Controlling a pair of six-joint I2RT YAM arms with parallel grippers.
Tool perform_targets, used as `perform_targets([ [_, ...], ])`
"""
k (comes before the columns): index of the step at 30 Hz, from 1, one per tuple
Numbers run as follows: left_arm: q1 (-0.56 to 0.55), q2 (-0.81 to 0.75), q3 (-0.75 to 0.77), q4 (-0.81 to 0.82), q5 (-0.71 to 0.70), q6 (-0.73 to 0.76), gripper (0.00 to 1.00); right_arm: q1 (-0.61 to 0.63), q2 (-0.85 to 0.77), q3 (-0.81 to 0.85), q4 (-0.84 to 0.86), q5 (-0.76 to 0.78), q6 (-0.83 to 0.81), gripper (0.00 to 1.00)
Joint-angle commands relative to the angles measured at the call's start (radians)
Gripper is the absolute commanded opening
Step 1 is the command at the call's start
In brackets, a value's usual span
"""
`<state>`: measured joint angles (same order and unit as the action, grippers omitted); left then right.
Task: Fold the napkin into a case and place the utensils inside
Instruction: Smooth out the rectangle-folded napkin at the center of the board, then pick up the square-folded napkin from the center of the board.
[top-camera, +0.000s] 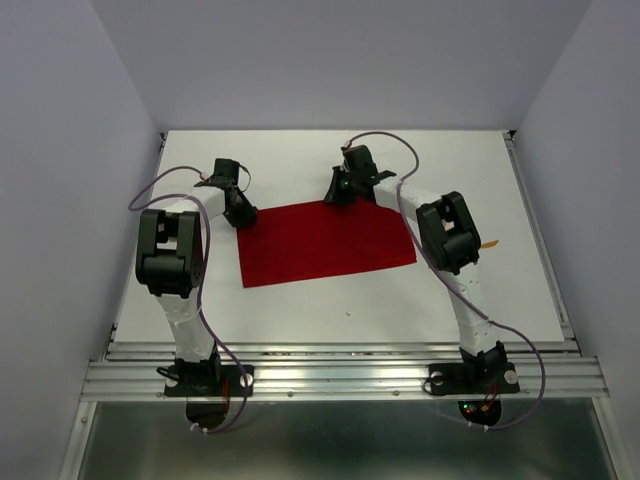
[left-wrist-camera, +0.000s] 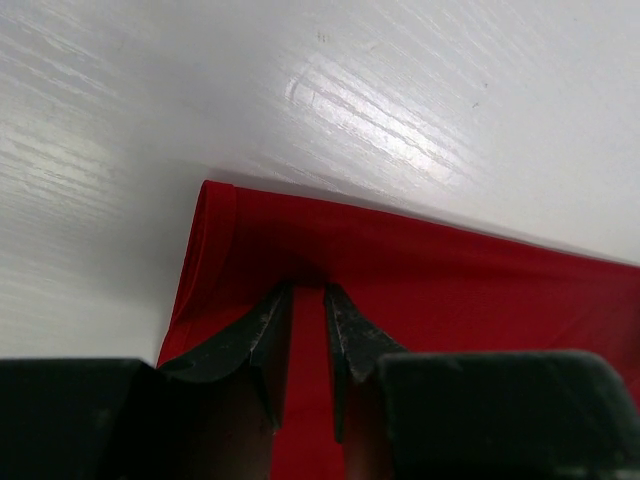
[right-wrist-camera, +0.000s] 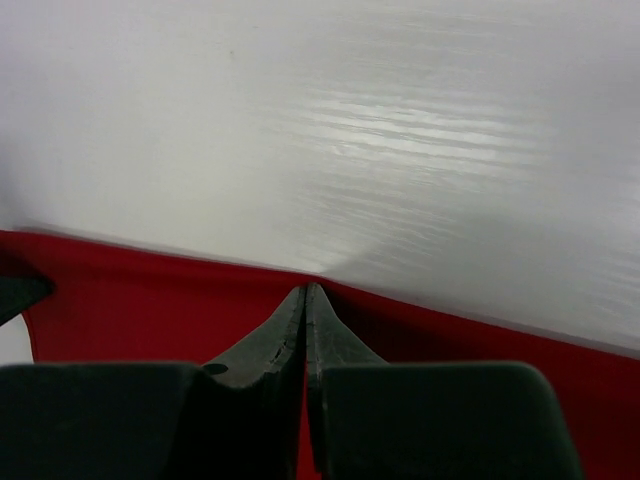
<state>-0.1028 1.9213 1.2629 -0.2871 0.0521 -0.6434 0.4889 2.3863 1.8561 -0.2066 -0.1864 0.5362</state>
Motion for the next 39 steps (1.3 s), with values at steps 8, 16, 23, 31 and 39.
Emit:
perform_targets([
  [8,0.003,0.018,-0.005,-0.015,-0.011,0.022,0.31,-0.102,-0.208,-0.192,0.042,0.099,-0.051,0.08],
  [16,-0.003,-0.048,0.015,-0.052,-0.029,0.036,0.33,-0.139,-0.329,-0.270,0.042,0.172,-0.097,0.09],
  [23,-0.023,-0.191,0.009,-0.121,-0.135,0.060,0.38,-0.219,-0.515,-0.492,0.062,0.209,-0.153,0.29],
  [31,-0.023,-0.280,-0.184,-0.100,-0.143,0.059,0.59,-0.297,-0.587,-0.646,0.061,0.222,-0.216,0.45],
  [39,-0.021,-0.309,-0.286,-0.067,-0.141,0.027,0.77,-0.306,-0.527,-0.657,0.013,0.142,-0.289,0.51],
])
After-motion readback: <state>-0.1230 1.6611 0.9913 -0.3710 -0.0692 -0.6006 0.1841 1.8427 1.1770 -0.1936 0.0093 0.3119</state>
